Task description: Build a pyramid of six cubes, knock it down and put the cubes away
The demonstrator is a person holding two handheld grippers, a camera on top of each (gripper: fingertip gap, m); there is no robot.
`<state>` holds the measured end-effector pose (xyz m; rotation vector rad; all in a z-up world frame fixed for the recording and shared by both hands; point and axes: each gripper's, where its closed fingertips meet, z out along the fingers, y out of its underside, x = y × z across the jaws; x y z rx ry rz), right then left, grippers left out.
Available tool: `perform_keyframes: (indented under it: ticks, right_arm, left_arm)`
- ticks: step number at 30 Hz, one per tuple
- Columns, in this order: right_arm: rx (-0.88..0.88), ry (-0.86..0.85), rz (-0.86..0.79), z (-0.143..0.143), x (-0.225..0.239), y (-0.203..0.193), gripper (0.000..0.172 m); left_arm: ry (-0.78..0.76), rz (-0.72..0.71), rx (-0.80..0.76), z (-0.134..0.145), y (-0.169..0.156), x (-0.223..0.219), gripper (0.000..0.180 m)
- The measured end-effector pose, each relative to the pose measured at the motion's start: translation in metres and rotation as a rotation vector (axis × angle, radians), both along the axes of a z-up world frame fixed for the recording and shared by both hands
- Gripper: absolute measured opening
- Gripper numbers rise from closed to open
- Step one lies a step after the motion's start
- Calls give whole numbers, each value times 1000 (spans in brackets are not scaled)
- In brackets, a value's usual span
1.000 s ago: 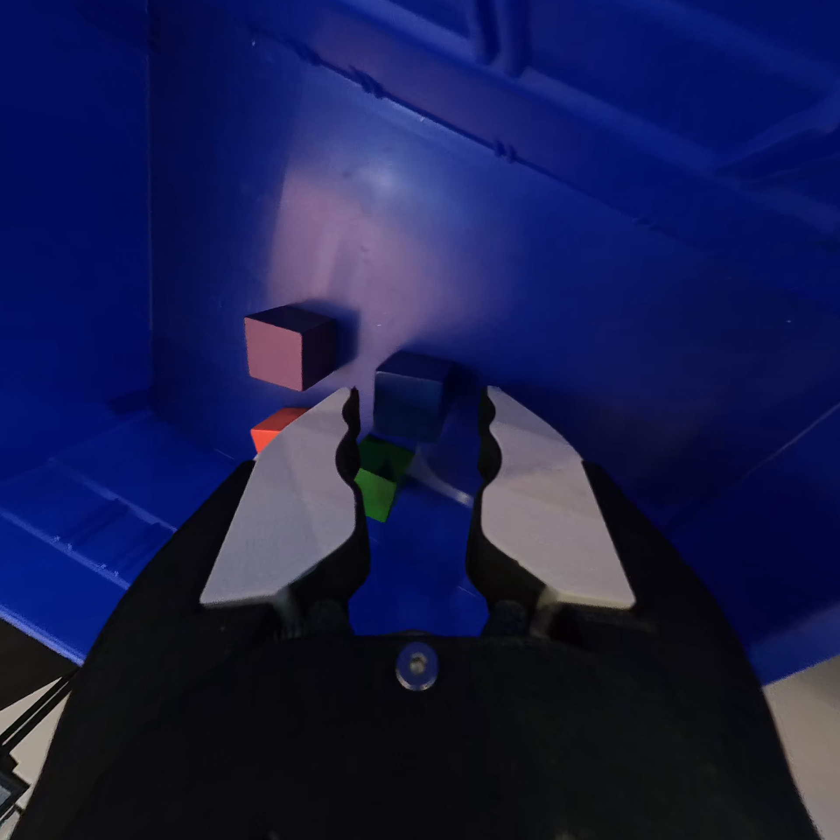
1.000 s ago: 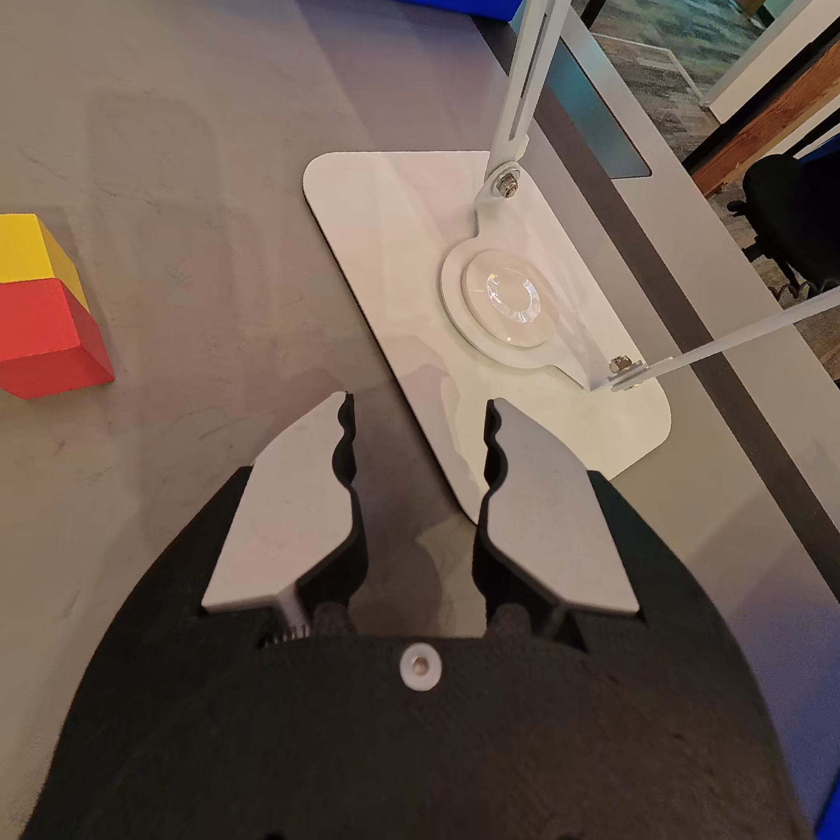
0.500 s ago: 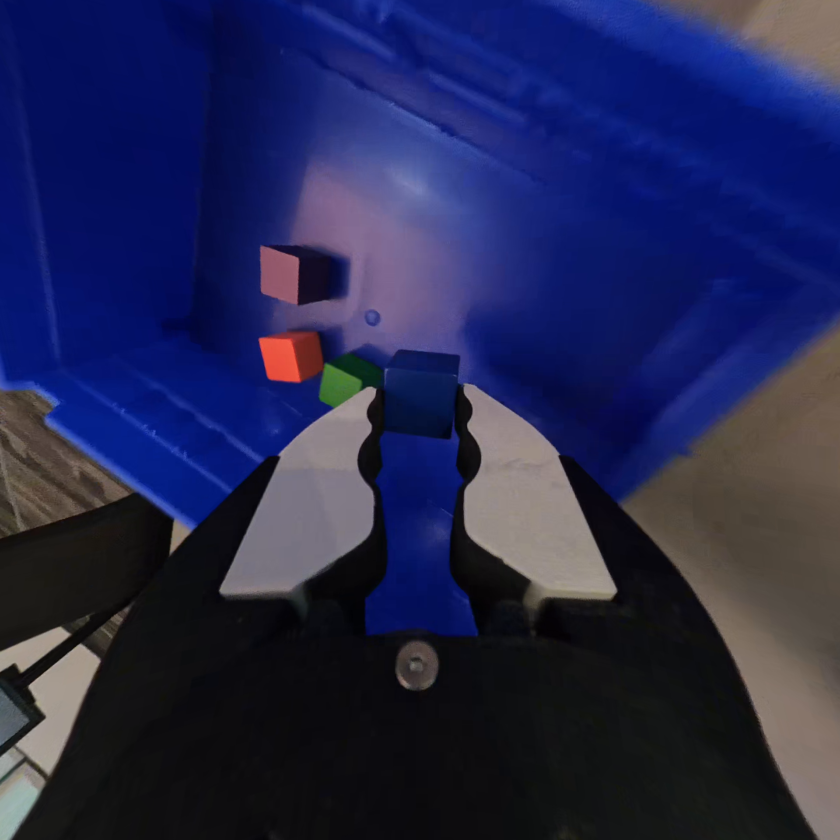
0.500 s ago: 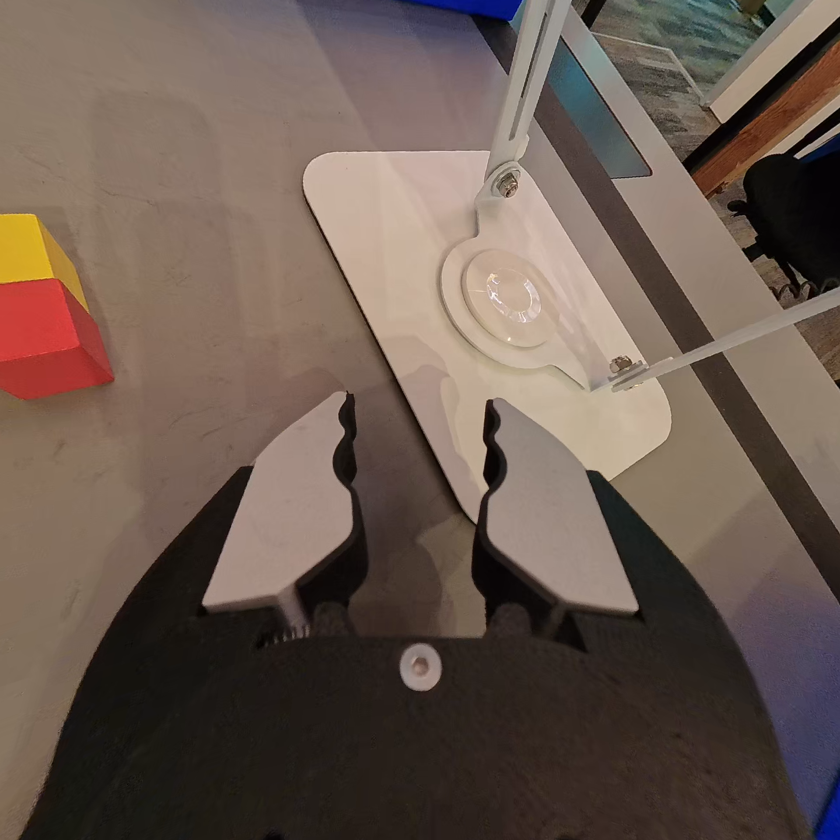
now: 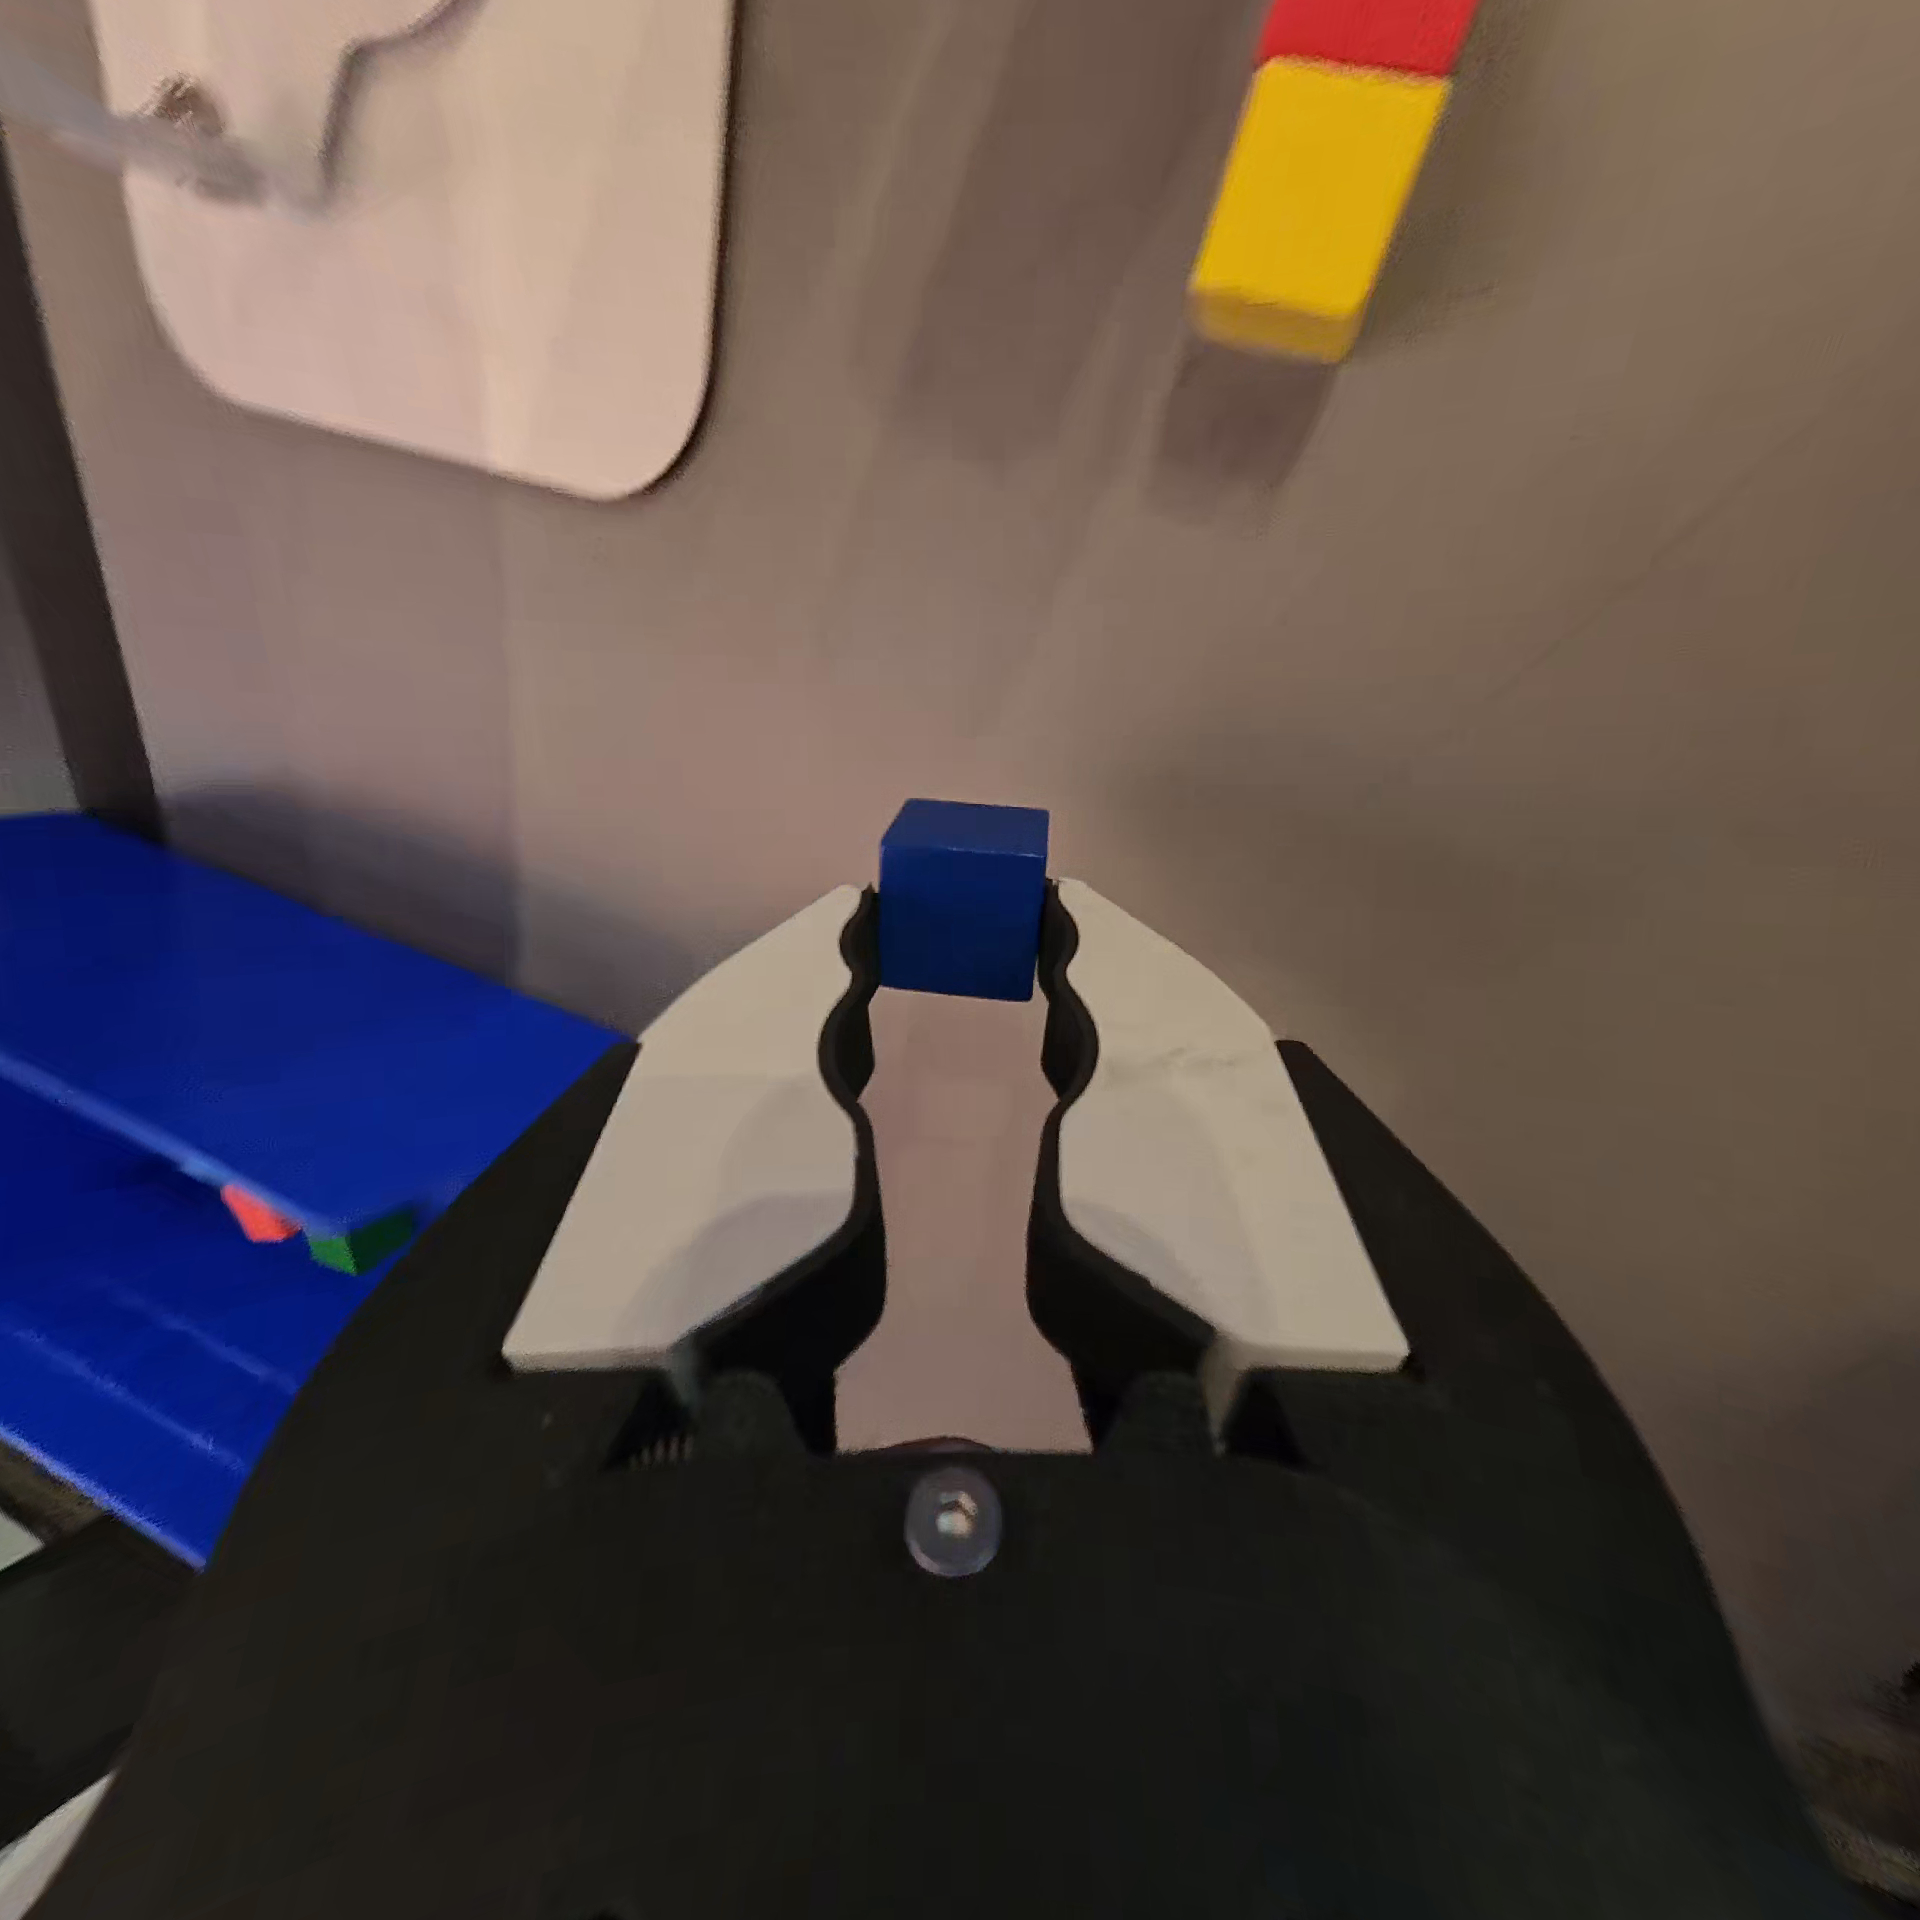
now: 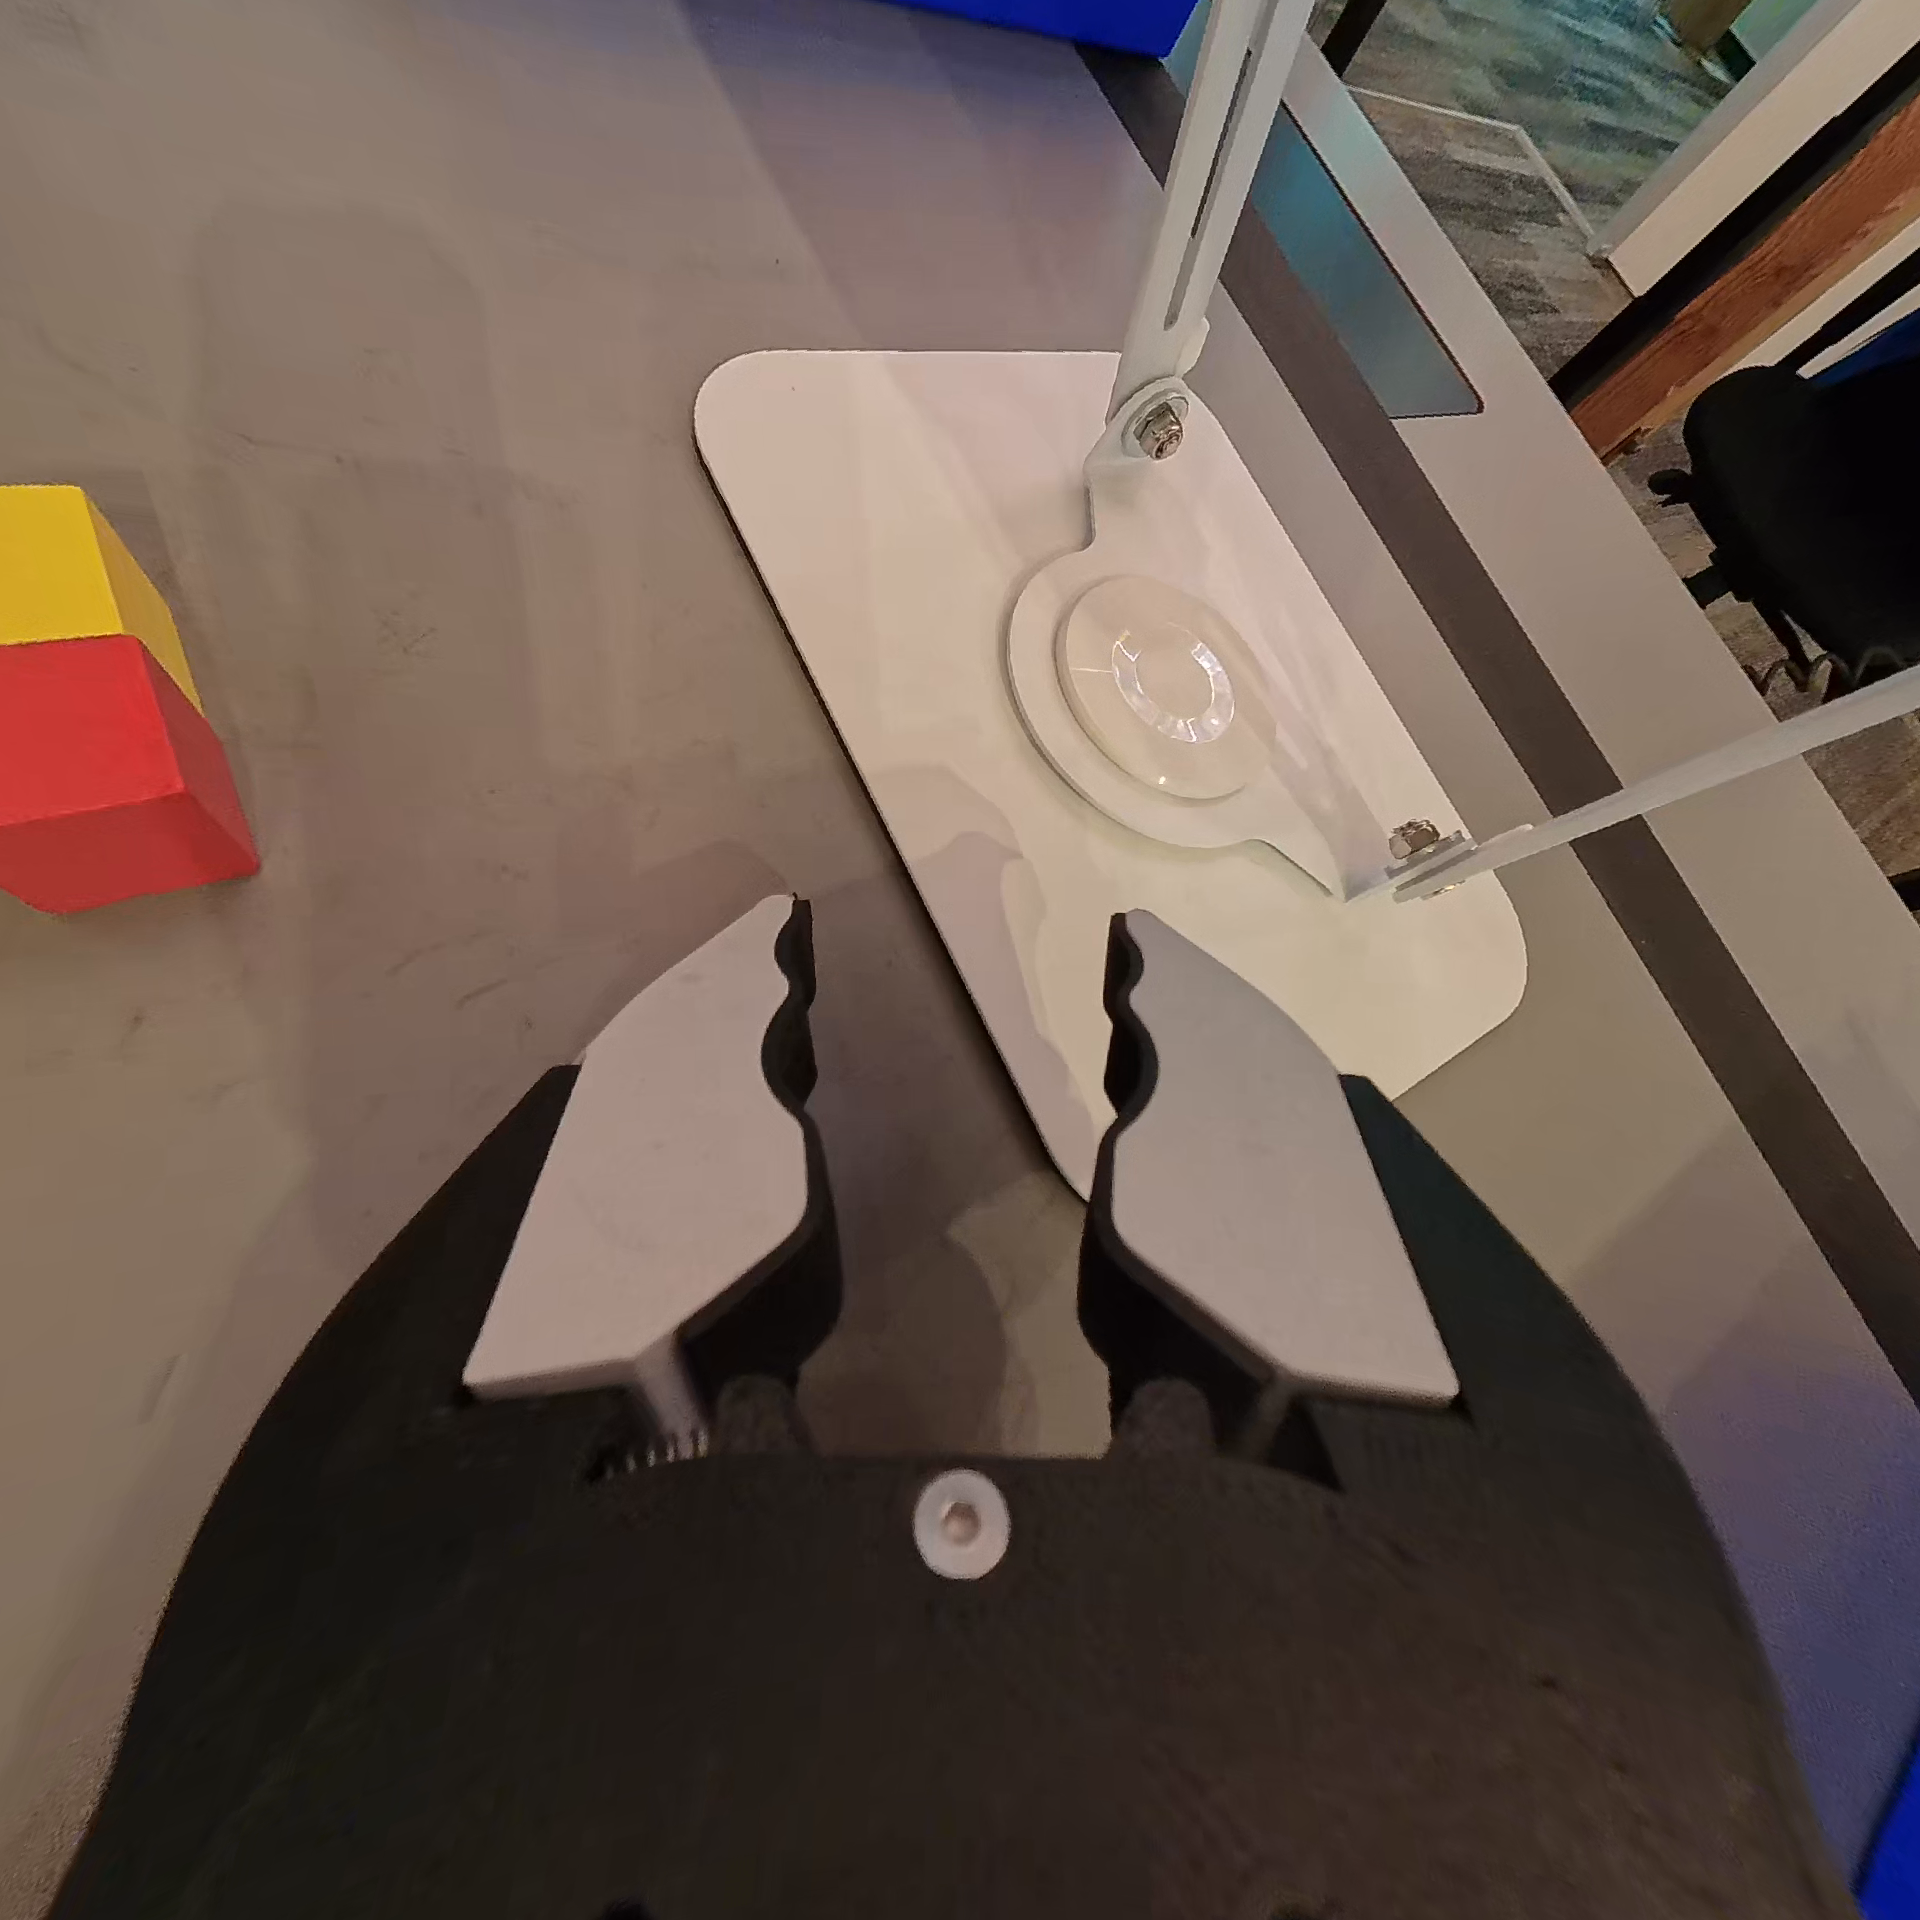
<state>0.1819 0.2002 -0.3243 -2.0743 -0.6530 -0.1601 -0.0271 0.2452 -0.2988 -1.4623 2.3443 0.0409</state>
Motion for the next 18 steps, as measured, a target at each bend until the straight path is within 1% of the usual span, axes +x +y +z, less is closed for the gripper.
perform_keyframes:
  ticks: [2,4,11,18]
  right_arm:
    - [1,0,3,0,0,0,54]
    - [-2,2,4,0,0,0,54]
    - [-3,1,9,0,-1,0,53]
    - [-5,0,14,0,-2,0,51]
  left_arm:
    - [16,-32,-15,-8,-17,10,28]
    - [33,-38,-27,-15,-27,18,28]
    - [79,-82,-55,-29,-50,37,28]
    - [131,-107,-53,-42,-57,41,28]
